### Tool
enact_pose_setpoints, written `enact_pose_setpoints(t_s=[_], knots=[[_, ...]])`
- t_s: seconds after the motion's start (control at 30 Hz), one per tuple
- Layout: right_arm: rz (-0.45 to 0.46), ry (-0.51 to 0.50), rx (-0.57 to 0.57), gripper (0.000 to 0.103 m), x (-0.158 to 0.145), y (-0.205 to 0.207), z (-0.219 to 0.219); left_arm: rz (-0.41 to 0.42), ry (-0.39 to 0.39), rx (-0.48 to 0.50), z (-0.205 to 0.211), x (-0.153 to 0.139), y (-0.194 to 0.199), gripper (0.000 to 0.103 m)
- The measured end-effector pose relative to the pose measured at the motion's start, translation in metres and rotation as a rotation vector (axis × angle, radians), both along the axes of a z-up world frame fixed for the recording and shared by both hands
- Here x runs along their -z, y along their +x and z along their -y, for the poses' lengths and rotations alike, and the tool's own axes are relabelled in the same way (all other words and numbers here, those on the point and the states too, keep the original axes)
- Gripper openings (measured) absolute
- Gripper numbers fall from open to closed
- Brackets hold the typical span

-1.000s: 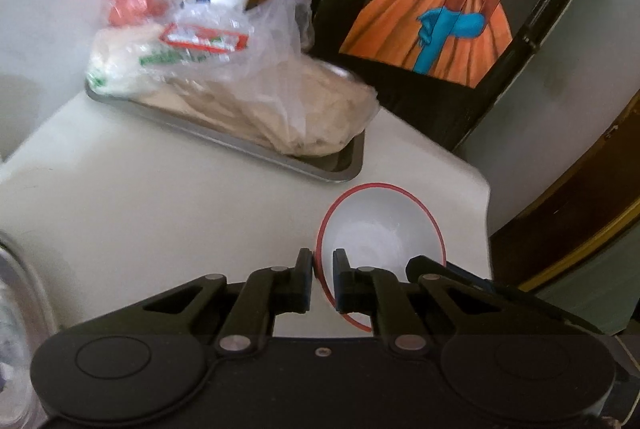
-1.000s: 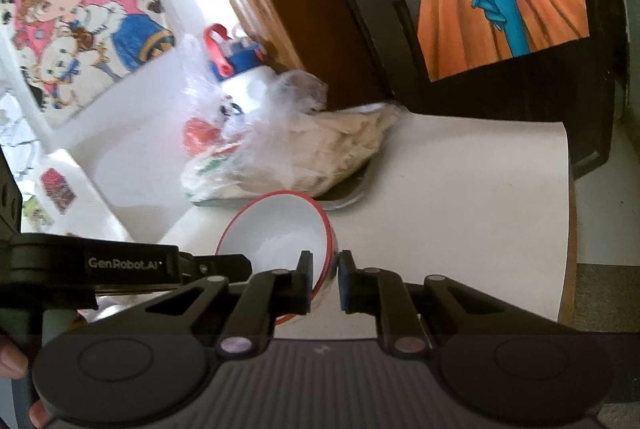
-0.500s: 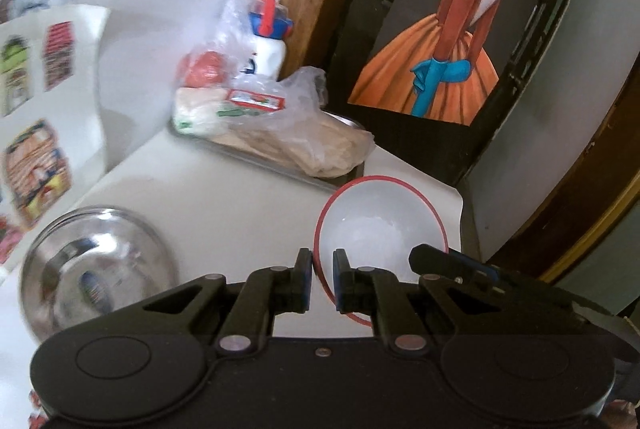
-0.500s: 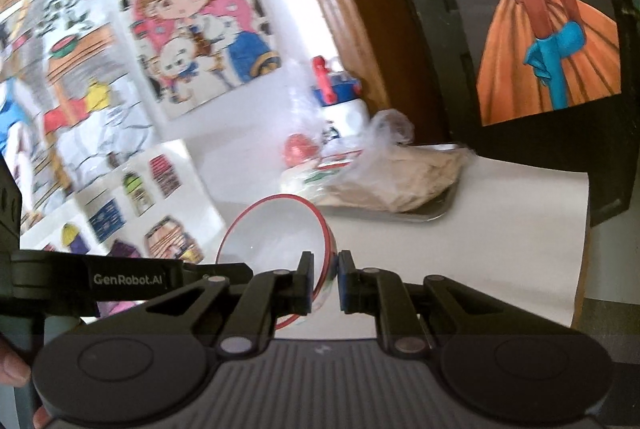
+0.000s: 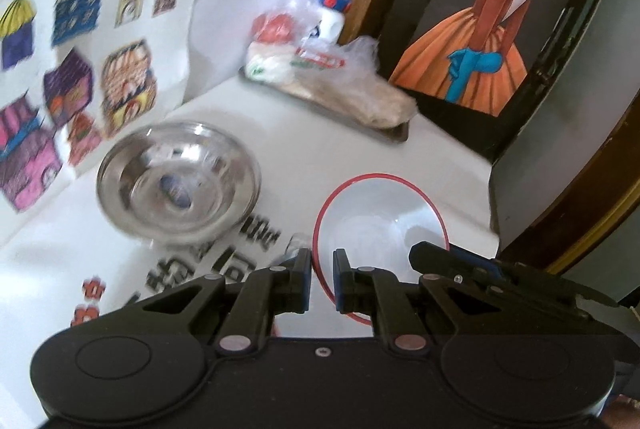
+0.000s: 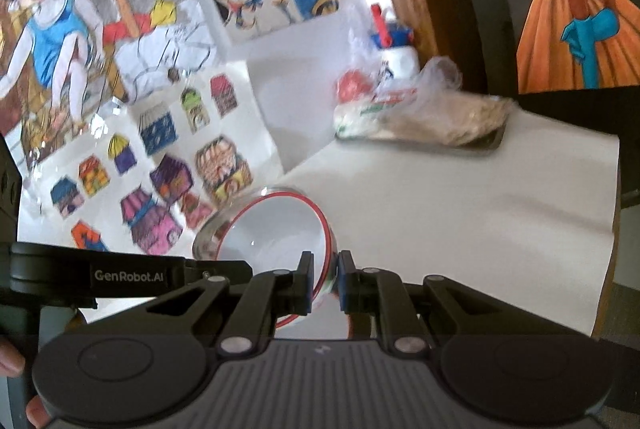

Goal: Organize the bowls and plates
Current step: 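Carry the second white bowl with both grippers and lower it into the first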

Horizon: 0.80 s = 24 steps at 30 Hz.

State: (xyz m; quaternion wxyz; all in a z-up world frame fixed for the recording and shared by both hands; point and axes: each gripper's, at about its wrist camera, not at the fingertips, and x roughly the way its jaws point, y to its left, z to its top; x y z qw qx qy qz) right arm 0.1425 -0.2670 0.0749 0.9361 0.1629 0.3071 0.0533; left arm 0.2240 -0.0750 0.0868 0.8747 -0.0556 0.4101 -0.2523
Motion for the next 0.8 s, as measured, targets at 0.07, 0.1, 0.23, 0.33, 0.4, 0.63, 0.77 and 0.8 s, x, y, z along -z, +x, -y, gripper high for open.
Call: enact_pose_setpoints(t_s=[0.07, 0.1, 0.23, 0.33, 0.4, 0.63, 0.77, 0.8], knots=[[-0.019, -0.002, -0.006, 0.013, 0.007, -0.004, -0.003, -0.018, 0.010, -0.003, -0.004, 0.008, -0.005, 0.010], [-0.028, -0.003, -0.009, 0.013, 0.010, -0.005, -0.004, -0.026, 0.017, -0.003, -0.006, 0.012, -0.007, 0.010], [-0.059, 0.004, -0.007, 0.013, 0.019, -0.004, -0.004, -0.051, 0.031, -0.004, -0.007, 0.024, -0.013, 0.010], [-0.076, 0.014, -0.010, 0.013, 0.025, -0.001, -0.004, -0.070, 0.040, -0.001, -0.006, 0.031, -0.011, 0.010], [-0.090, 0.018, -0.018, 0.014, 0.028, 0.002, -0.004, -0.074, 0.051, -0.006, -0.004, 0.033, -0.009, 0.010], [-0.133, 0.027, -0.041, 0.014, 0.036, 0.012, -0.004, -0.067, 0.106, -0.018, 0.002, 0.033, -0.003, 0.013], [-0.169, 0.014, -0.064, 0.015, 0.031, 0.019, -0.002, -0.070, 0.139, -0.003, 0.007, 0.031, 0.001, 0.015], [-0.181, 0.004, -0.073, 0.015, 0.030, 0.021, -0.002, -0.072, 0.152, 0.004, 0.009, 0.030, 0.002, 0.015]])
